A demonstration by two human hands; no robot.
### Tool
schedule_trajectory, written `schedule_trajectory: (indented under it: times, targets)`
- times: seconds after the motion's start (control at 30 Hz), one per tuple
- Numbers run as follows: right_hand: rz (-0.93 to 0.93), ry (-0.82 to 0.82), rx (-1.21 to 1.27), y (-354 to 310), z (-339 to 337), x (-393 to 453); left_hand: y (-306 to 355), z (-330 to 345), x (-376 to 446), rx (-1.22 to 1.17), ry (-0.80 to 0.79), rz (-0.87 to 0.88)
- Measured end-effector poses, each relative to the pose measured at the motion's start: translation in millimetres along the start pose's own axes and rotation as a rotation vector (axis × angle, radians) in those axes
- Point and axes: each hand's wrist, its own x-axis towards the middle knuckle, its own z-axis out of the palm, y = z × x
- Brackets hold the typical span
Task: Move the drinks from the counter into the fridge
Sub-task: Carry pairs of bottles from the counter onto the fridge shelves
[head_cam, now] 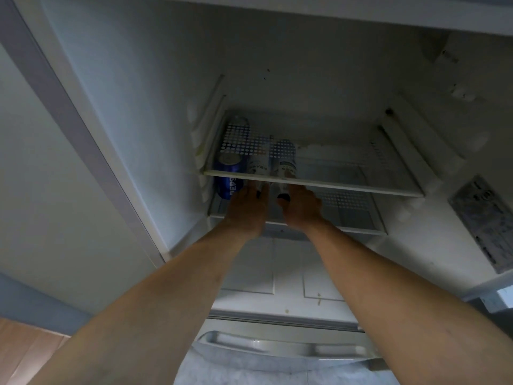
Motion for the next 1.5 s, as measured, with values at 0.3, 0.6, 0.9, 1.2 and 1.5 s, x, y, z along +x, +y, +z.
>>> schedule_trajectory:
  times: [0.3,0.6,0.9,1.2,1.5]
  targets:
    - [0.060,-0.044,-0.036,-4.9,-3.1,2.6,-4.5,3.3,-4.8,-0.086,0.057,0.016]
    - [-0.027,0.415,0.232,-17.9,17.4,-53.8,-14.9,18.9,-66.0,-0.337,0.296,0.091]
    - [0.247,0.496,0.648,0.3,63.1,-166.5,13.4,89.7,-142.9,-1.036,0.442,0.084]
    - [0.826,0.458,0.806,91.8,98.1,-337.1,56.1,148.6,-223.5,-1.081,0.103,0.000]
    - [1.292,0.581,0.934,163.5,138.2,-571.0,99.8,198.7,-319.8,-0.832,-0.160,0.136]
